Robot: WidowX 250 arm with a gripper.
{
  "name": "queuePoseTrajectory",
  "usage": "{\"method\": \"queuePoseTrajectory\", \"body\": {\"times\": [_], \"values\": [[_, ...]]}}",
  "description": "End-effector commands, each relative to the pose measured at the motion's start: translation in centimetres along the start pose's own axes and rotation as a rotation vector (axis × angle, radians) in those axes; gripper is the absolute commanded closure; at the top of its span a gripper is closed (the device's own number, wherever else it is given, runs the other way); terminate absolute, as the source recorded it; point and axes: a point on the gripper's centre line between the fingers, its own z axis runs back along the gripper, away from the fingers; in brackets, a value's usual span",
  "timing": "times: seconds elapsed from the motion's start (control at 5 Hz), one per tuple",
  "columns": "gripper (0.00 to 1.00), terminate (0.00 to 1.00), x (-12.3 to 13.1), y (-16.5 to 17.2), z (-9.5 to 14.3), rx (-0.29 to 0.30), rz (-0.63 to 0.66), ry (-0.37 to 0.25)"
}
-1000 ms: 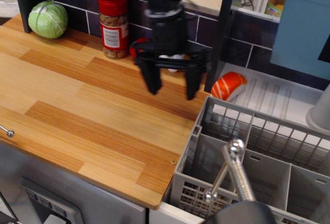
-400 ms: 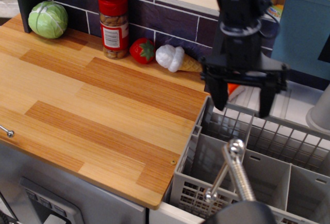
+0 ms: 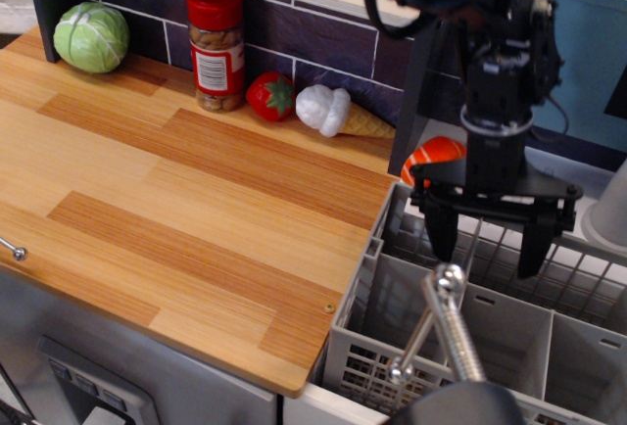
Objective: Move drying rack out of sink
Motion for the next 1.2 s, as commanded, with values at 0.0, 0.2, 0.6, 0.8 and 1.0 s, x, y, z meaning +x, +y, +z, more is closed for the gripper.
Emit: {"method": "queuePoseTrajectory", "body": {"times": [0.0,0.2,0.6,0.8,1.0], "values": [[0.0,0.0,0.5,-0.9,-0.5,0.016,-0.002,-0.041],[1.0,0.0,0.5,-0.8,-0.5,0.016,-0.001,-0.051],[1.0,0.0,0.9,-0.9,0.7,0.03,-0.018,-0.062],[1.0,0.0,0.6,-2.0,3.7,0.001,-0.053,-0.077],[1.0,0.0,0.2,-2.7,7.4,-0.038,-0.09,-0.094]]}}
